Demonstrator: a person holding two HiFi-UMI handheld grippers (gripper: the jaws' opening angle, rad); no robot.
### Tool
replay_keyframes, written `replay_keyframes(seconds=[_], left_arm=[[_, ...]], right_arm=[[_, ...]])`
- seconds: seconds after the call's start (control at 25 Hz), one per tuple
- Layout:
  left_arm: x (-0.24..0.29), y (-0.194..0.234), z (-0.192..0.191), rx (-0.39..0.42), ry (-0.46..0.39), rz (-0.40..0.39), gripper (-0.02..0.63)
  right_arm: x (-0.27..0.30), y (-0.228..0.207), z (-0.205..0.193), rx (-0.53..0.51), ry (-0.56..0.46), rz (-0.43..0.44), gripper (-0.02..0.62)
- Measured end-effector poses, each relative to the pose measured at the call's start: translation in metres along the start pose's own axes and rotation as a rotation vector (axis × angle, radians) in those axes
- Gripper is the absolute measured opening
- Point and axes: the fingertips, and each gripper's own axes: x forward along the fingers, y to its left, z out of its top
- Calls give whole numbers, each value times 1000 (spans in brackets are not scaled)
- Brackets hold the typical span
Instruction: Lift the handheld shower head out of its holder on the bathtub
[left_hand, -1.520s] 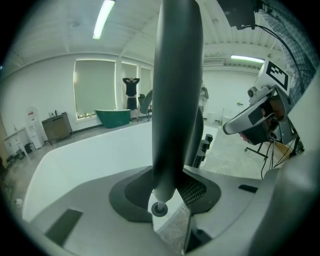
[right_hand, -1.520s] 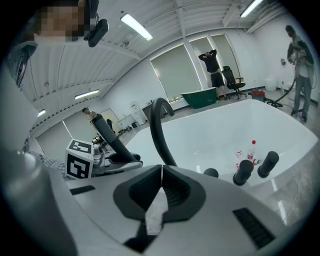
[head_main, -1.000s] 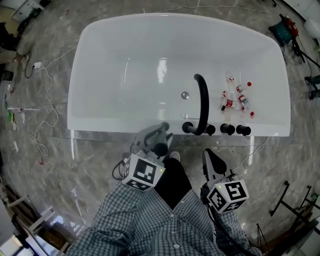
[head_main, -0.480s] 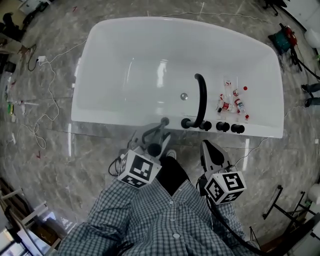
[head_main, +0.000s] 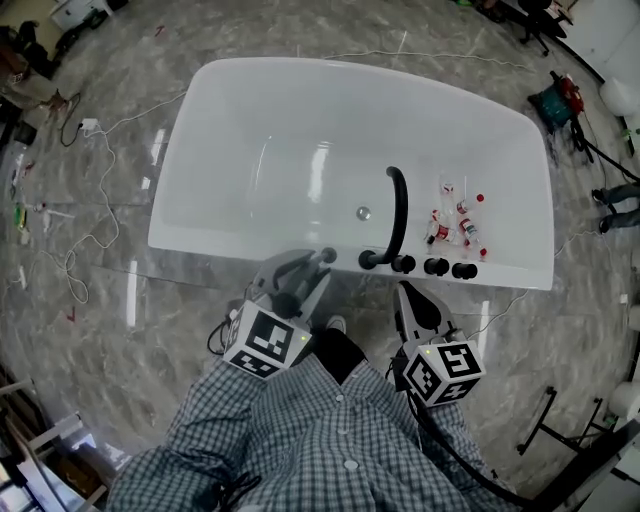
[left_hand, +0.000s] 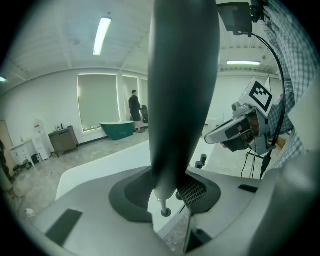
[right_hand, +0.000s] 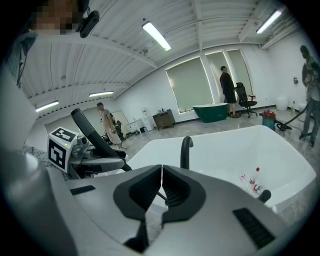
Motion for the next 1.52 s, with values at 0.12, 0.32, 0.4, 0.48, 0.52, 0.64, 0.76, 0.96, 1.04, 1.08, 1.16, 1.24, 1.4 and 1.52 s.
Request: replay_keyframes(seconds=[0.12, 0.32, 0.4, 0.48, 0.52, 0.64, 0.76, 0.96, 1.04, 1.08, 1.16, 1.24, 1.4, 1.52], left_arm=[[-9, 5, 10, 7, -16, 10, 126], [-25, 9, 26, 26, -42, 12, 126], [-31, 12, 31, 28, -46, 17, 126], [-38, 14, 36, 19, -53, 16, 126], [-41, 14, 38, 13, -57, 12, 126], [-52, 8, 43, 17, -59, -10, 126], [-59, 4, 47, 49, -52, -26, 126], [-68, 2, 52, 40, -64, -33, 126], [-71, 3, 55, 30, -71, -33, 126], [-72, 4, 57, 28, -72, -32, 126], [-73, 4, 59, 27, -71, -31, 126], [-73, 4, 59, 25, -68, -30, 126], [-75, 1, 58, 28, -62, -37, 126], [-74, -4, 56, 44, -50, -45, 126]], right_arm=[[0, 6, 9, -18, -12, 11, 18], [-1, 13, 25, -45, -44, 15, 18], [-1, 16, 33, -50, -62, 16, 18], [-1, 18, 40, -60, -80, 19, 18], [-1, 20, 44, -68, -88, 22, 18], [-4, 25, 50, -80, -102, 25, 18], [-6, 31, 54, -87, -113, 25, 18], [-9, 36, 55, -101, -116, 23, 18], [-12, 36, 56, -101, -122, 20, 18], [-13, 36, 57, -102, -125, 18, 18], [-15, 36, 56, -101, -128, 15, 18], [-16, 35, 55, -98, -128, 12, 18], [-17, 38, 55, -95, -131, 11, 18], [-17, 37, 53, -98, -125, 13, 18]])
